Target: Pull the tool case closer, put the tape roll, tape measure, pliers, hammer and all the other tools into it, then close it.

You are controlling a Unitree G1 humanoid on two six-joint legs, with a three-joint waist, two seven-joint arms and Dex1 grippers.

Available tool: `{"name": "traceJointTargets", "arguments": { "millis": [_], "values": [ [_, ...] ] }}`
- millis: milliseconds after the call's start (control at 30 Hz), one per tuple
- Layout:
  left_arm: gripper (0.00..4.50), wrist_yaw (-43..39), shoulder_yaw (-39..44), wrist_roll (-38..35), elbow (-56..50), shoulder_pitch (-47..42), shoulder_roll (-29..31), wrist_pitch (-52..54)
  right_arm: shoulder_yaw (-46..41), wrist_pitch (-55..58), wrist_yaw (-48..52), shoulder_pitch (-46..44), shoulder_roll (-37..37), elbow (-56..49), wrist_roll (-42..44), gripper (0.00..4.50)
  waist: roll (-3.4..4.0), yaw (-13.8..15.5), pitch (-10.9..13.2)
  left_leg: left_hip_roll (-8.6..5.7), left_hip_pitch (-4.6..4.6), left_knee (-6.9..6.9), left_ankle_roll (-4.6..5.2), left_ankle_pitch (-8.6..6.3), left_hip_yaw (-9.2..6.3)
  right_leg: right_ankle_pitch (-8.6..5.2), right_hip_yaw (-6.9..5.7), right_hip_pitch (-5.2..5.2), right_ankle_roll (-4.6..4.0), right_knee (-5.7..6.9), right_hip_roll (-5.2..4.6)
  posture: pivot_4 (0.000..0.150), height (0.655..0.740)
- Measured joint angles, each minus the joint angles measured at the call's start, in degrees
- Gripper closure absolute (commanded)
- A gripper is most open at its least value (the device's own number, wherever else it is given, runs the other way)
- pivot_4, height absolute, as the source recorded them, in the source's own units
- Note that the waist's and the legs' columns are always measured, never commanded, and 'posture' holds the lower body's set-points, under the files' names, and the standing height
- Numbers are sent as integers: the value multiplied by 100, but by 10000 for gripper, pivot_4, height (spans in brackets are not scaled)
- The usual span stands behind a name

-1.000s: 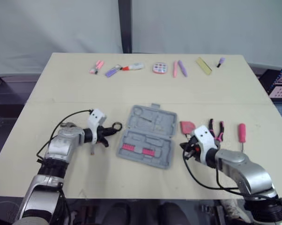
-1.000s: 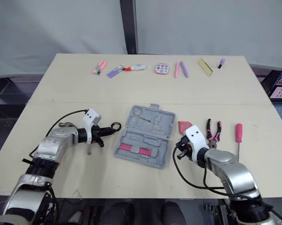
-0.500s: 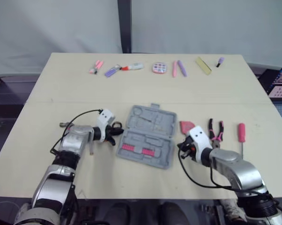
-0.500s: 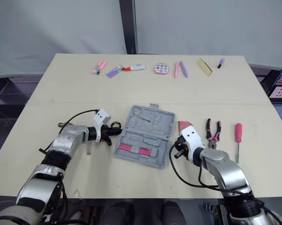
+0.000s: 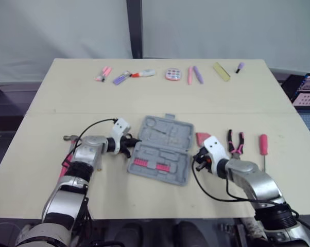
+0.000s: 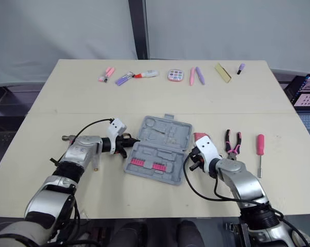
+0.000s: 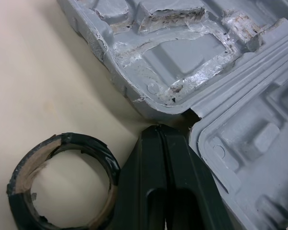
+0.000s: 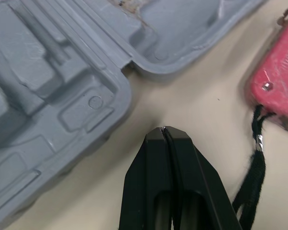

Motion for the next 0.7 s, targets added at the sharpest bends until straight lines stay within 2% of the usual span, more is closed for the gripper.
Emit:
{"name": "traceJointTargets", "arguments": {
  "millis": [500,700],
  "values": [
    [45000,-46,6,9,-645,360,6,308,134,-500,261,-227,107,459,-227,44414,0,-3,0,-5,0,4,0,0,-8,0,-1,1,0,10,-5,1500,7400],
    [45000,-94,0,-4,-1339,734,86,697,136,-499,446,-184,40,421,-227,44414,1,-4,0,-4,0,3,0,0,-8,0,0,1,0,10,-5,1500,7400]
  ]
}}
